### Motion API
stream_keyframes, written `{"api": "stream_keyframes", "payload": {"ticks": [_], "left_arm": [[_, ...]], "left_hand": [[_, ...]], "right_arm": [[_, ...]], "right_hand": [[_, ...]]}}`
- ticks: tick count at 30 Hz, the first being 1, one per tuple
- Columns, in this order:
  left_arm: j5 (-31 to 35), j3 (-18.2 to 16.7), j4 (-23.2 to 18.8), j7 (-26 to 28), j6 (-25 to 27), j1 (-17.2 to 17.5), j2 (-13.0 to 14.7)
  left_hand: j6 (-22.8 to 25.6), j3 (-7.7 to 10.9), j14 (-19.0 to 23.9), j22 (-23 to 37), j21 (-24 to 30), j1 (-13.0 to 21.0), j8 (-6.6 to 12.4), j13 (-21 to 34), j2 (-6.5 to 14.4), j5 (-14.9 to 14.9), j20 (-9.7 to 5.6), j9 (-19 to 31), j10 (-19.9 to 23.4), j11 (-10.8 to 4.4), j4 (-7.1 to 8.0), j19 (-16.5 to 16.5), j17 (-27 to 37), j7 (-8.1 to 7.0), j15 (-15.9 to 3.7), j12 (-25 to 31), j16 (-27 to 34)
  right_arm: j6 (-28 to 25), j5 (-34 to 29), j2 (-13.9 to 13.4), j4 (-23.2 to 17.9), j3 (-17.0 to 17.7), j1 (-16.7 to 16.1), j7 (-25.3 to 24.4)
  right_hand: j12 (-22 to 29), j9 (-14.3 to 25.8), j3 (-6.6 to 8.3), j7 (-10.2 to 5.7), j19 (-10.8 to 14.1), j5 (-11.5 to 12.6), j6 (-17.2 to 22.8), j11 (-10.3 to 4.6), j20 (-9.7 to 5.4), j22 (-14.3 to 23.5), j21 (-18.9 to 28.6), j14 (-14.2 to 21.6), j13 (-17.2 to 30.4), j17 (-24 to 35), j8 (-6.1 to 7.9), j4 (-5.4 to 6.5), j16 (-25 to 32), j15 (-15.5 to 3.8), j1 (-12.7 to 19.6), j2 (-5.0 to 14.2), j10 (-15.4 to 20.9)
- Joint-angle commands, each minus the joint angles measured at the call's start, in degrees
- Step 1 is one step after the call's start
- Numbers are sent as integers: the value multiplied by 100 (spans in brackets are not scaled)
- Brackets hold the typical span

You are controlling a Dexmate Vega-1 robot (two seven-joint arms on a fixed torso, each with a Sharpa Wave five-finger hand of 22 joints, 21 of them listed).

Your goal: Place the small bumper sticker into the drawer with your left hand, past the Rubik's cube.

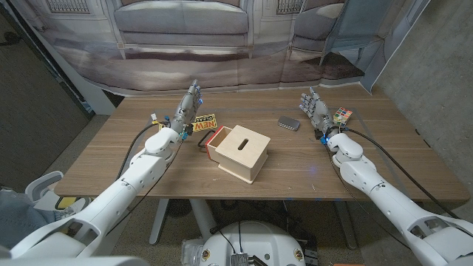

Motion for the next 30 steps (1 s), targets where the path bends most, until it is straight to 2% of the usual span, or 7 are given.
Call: {"api": "stream_keyframes", "payload": {"ticks": [1,12,30], "left_arm": [[15,-98,-360,158,212,165,182],[106,-149,-356,155,0,267,235],[630,-185,-700,570,311,372,646]], "left_hand": [[-9,30,-280,31,38,69,32,17,31,38,-455,15,26,5,-16,-508,23,0,20,56,64],[68,39,-207,32,36,107,60,17,74,37,-423,15,91,-7,-29,-497,23,-9,5,79,83],[283,57,32,27,81,279,124,18,114,41,-377,16,305,-72,-122,-313,17,-39,-23,139,125]], "right_arm": [[56,-39,38,11,-32,-30,23],[39,-211,20,-122,-129,-34,-60],[203,-263,224,304,-272,255,216]], "right_hand": [[38,13,20,12,29,20,52,20,5,28,-17,44,32,28,25,-8,38,24,37,11,42],[43,13,16,10,41,15,57,15,8,29,-34,60,32,29,23,-10,35,24,34,18,64],[39,14,9,18,63,9,59,13,-5,30,-55,73,33,30,19,-15,28,19,33,25,70]]}}
